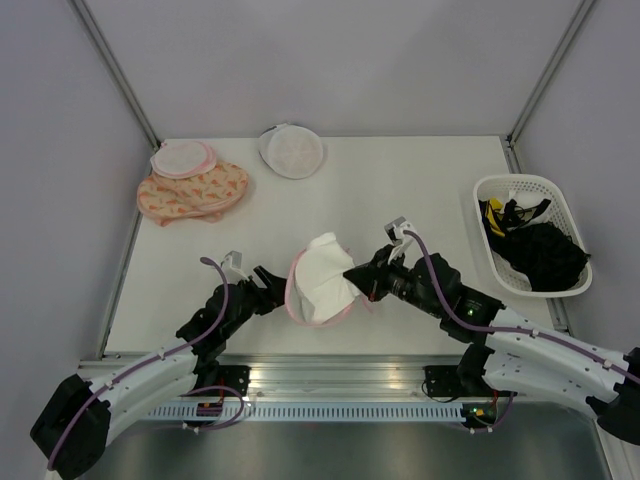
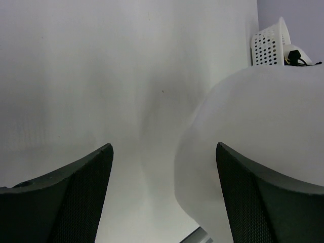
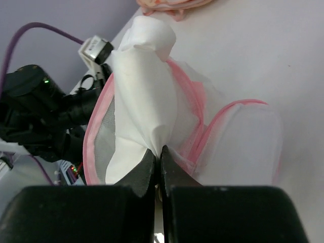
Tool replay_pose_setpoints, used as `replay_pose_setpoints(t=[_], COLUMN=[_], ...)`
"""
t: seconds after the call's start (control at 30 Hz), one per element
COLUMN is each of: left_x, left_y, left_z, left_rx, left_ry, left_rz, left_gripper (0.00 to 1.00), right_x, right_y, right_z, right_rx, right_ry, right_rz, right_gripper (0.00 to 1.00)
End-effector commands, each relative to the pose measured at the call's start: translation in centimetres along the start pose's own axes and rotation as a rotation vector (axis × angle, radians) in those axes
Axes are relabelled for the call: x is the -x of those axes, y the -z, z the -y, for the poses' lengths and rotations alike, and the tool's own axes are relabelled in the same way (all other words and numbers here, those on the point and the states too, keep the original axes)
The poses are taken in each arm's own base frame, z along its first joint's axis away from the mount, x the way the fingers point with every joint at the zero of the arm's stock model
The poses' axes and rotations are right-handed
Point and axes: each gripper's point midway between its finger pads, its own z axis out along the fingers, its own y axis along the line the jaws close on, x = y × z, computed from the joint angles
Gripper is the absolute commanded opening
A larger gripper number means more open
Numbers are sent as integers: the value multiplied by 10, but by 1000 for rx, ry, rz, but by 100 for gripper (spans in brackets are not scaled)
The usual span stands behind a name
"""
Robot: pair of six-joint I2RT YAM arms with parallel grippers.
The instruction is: Unzip the laundry bag and remove the bra
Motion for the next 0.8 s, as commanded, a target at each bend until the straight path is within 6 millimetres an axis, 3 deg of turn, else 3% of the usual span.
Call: replay_pose_setpoints(t=[0.0,0.17,0.3,0.47,0.6,0.77], left_x=[4,4,10,35,39,23], left_y=[-1,-1,3,19,25,18], left_z=[4,8,20,46,52,33], left_rx=[-16,-32,-91,-223,-231,-72], left_ry=[23,29,44,56,-26,-171], left_rz=[24,18,41,163,167,31], left_gripper=[86,86,88,94,93,81], right_x=[2,-3,-10,-18,-19,-20], right_y=[-11,-14,-18,-23,-26,-28], right_z=[24,18,29,36,40,43], right_rx=[-152,-108,-179,-217,-238,-259], right_ry=[-37,-127,-119,-119,-116,-106], right_rz=[0,25,-15,-49,-51,-69], right_gripper=[0,0,0,0,0,0])
